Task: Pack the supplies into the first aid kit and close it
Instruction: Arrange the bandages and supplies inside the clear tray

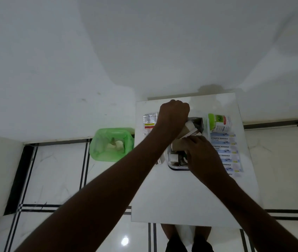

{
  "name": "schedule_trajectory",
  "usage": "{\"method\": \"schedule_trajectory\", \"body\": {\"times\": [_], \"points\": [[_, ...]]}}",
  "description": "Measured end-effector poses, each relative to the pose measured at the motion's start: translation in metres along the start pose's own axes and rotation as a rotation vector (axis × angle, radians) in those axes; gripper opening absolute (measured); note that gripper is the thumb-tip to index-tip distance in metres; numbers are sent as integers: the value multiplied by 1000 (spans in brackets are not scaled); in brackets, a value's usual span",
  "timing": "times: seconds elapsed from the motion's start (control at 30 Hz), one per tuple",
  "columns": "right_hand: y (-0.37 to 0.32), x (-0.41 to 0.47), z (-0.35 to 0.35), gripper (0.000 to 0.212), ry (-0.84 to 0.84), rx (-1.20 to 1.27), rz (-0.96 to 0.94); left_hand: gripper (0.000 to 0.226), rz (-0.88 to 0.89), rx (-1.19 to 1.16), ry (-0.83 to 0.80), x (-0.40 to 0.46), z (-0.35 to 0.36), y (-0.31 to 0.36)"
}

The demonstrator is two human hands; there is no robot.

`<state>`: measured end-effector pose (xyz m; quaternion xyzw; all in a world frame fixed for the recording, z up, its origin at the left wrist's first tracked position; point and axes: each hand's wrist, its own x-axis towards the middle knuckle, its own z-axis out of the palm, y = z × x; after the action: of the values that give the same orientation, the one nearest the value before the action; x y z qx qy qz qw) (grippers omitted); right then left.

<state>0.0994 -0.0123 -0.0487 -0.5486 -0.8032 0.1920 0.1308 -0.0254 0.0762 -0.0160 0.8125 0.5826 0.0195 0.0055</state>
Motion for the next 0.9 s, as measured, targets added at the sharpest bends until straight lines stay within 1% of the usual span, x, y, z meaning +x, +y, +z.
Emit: {"method": "schedule_trajectory", "body": {"times": [0.03, 0.17, 0.2, 0.27, 0.33, 0.37, 0.43, 0.5, 0.57, 0.6, 0.63, 0.67, 0.7, 0.73, 0.8, 0.83, 0.87, 0.9], "points": [[0, 0, 0, 39, -15, -5, 7, 39, 19, 11, 20, 2, -1, 4], [1, 1, 1, 49, -38, -23, 24, 38, 70, 14, -67, 5, 7, 14], [1, 1, 1, 49, -34, -20, 20, 33, 67, 19, -66, 3, 7, 15], [2, 2, 1, 49, -22, -14, 14, 16, 54, 9, -132, 1, 12, 13], [4, 2, 3, 48, -30, -4, 10, 22, 4, -69, -197, -2, 13, 7], [4, 3, 4, 47, -34, 4, 9, 25, -24, -130, -201, -5, 9, 4], [3, 3, 1, 44, -28, 34, 5, 24, -103, -240, -124, -14, 0, -1], [0, 4, -9, 40, 34, 76, 5, 22, -213, -355, 40, -26, -6, -7], [0, 11, -26, 33, 208, 89, 51, 22, -316, -440, 209, -43, -8, -11], [7, 16, -36, 34, 298, 78, 104, 22, -339, -460, 261, -49, -7, -10], [16, 23, -45, 38, 350, 64, 159, 23, -354, -470, 283, -54, -5, -9], [31, 31, -52, 45, 348, 43, 213, 24, -358, -473, 283, -56, -1, -7], [48, 40, -54, 51, 286, 13, 258, 24, -354, -470, 281, -56, 2, -5], [66, 48, -53, 56, 174, -22, 278, 23, -344, -471, 284, -54, 5, -2], [91, 58, -46, 64, -78, -81, 252, 21, -325, -481, 283, -51, 9, 5], [99, 61, -40, 66, -154, -104, 226, 20, -321, -483, 275, -50, 12, 8], [105, 64, -35, 65, -187, -111, 214, 21, -324, -488, 262, -49, 14, 11], [108, 66, -32, 63, -182, -98, 216, 22, -334, -500, 252, -49, 15, 13]]}}
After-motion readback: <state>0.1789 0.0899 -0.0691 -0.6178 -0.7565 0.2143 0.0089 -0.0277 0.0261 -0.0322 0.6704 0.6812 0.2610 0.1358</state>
